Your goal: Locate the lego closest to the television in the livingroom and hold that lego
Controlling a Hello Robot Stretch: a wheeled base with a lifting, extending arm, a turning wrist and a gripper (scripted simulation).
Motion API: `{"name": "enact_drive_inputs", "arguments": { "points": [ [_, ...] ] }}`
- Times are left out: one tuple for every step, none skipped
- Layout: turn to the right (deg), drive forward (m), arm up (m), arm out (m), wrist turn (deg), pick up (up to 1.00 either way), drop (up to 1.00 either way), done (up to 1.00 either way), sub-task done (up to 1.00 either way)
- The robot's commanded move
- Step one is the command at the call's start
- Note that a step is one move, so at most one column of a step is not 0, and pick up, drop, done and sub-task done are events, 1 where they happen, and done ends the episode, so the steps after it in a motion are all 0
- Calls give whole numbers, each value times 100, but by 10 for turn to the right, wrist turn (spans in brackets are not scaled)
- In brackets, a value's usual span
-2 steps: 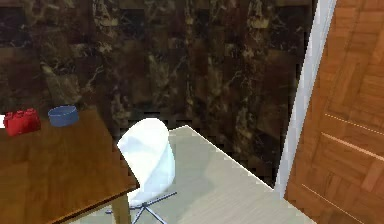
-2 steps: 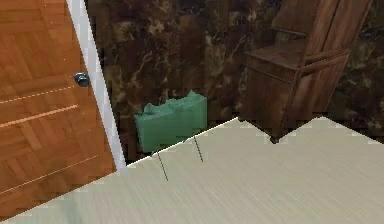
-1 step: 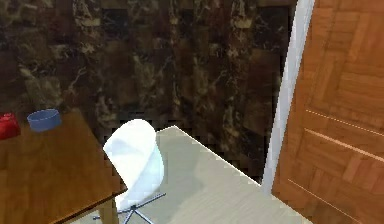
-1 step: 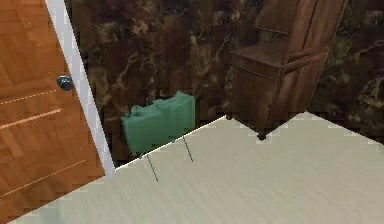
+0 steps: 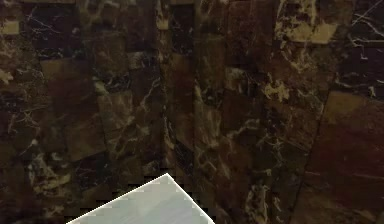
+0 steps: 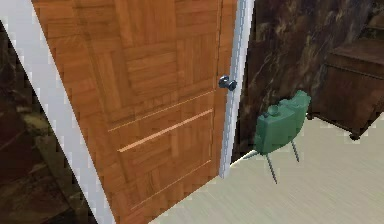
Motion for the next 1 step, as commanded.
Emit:
{"name": "enact_drive_inputs", "arguments": {
  "points": [
    [0,40,0,0,0,0,0,0,0]
  ]
}}
